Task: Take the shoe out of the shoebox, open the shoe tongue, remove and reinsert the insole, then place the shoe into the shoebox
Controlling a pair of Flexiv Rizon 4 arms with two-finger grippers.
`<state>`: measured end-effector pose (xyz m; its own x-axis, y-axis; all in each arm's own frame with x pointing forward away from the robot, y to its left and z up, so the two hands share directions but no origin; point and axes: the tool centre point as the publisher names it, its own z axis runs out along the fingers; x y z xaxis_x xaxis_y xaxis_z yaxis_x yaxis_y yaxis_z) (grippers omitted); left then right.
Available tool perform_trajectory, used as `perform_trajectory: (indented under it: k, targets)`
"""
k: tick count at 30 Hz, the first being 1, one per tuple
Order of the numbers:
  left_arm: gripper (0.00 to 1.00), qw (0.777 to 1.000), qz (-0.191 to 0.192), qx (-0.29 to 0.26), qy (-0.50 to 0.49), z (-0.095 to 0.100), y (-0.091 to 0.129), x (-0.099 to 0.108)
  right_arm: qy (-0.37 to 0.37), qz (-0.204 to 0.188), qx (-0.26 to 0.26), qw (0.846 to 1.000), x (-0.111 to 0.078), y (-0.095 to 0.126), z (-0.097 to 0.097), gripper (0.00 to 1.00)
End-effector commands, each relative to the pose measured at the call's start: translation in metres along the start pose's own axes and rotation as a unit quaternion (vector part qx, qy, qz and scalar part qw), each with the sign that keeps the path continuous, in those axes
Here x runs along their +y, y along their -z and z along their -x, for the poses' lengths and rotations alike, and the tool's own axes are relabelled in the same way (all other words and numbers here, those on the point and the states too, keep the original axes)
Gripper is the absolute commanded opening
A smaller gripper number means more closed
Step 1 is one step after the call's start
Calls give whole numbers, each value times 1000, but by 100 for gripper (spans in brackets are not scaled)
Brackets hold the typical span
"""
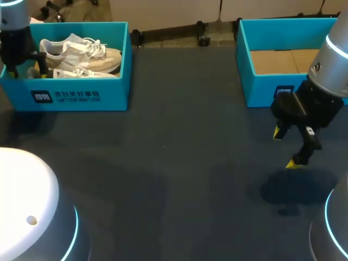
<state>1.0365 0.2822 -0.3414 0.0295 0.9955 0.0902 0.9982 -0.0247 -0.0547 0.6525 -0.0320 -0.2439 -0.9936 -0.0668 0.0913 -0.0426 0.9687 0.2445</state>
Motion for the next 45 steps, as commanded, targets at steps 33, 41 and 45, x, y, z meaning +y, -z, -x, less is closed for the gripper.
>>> perform_trajectory:
  k: [33,41,45]
  targets:
    - [57,1000,-10,-15,-11,-1,-45,13,0,-1,0,1000,1,-1,1,100]
    - [0,1000,-6,-4,-13,2,-49,8,0,-1,0,1000,1,-1,1,100]
    - [0,1000,-5,-1,-11,1,-46,9,0,-1,0,1000,1,-1,1,100]
